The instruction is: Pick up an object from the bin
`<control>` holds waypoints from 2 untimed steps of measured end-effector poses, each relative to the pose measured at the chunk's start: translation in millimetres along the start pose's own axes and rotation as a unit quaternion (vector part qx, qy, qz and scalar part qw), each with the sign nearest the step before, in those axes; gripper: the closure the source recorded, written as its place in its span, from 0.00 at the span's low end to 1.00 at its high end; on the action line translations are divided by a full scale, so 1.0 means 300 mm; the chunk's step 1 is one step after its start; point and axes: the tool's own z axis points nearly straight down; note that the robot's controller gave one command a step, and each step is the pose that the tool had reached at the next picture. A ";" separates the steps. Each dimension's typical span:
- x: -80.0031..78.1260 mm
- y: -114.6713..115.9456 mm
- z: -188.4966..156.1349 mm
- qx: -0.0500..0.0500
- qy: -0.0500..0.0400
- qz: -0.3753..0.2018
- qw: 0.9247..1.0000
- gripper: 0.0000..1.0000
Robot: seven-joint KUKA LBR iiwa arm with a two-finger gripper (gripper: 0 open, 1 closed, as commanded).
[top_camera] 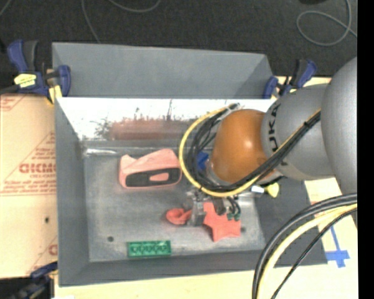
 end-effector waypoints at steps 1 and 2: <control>-0.009 -0.002 -0.163 0.000 0.003 0.002 1.000 1.00; 0.005 0.009 -0.341 0.000 0.001 -0.003 1.000 1.00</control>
Offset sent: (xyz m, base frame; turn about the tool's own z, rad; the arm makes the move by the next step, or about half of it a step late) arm -0.0090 0.0076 0.1472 -0.0214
